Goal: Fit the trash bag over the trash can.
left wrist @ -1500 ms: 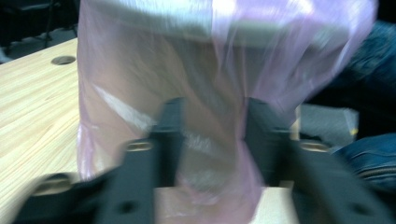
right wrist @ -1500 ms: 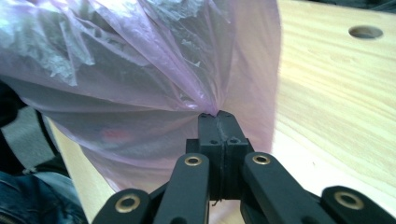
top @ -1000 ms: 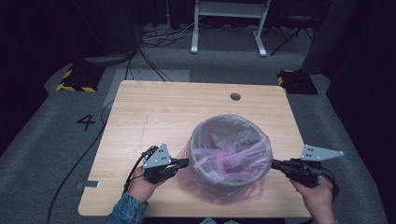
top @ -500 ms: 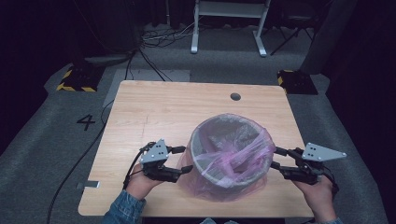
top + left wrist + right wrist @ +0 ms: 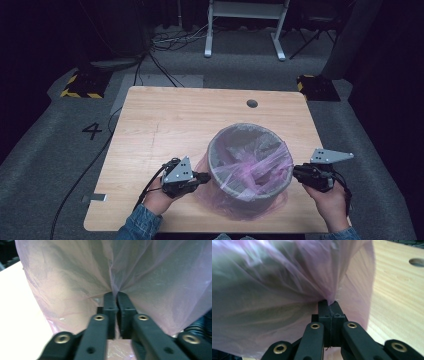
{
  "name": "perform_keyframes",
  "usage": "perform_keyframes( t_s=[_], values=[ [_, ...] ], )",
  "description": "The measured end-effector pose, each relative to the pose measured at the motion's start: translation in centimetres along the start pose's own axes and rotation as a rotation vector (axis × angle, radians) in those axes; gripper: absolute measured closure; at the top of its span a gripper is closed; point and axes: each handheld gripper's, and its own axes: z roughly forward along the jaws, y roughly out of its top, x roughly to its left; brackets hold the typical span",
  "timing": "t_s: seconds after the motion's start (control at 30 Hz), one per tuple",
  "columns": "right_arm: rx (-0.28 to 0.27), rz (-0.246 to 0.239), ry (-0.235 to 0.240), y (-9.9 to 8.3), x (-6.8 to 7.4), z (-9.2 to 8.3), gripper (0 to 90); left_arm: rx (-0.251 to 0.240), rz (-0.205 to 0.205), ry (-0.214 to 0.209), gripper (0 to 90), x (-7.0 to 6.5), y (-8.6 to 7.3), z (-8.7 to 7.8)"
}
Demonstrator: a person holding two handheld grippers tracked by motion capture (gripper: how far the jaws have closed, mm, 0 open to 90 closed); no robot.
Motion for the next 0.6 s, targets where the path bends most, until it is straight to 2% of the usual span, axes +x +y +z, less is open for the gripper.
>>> perform_keyframes(
  t_s=[0.1, 0.27, 0.37, 0.43, 0.5, 0.6],
  values=[
    [0.006, 0.009, 0.001, -0.4, -0.2, 0.1, 89.9, 0.026, -0.021, 0.015, 90.0, 0.2, -0.4, 0.6],
    [0.037, 0.02, 0.011, -0.9, -0.7, 0.9, 90.0, 0.123, -0.057, 0.018, 90.0, 0.9, -2.0, 2.2],
    [0.061, 0.035, 0.019, -1.4, -1.1, 1.6, 90.0, 0.152, -0.077, 0.033, 90.0, 1.2, -2.4, 2.6],
    [0.103, 0.047, 0.026, -1.9, -1.4, 2.2, 90.0, 0.167, -0.09, 0.049, 90.0, 1.4, -2.6, 2.7],
    [0.145, 0.062, 0.03, -2.6, -1.7, 2.9, 90.0, 0.195, -0.083, 0.067, 90.0, 1.5, -2.9, 2.9],
    [0.15, 0.096, 0.046, -3.2, -2.0, 3.1, 90.0, 0.191, -0.094, 0.064, 90.0, 1.6, -3.1, 2.9]
  ],
)
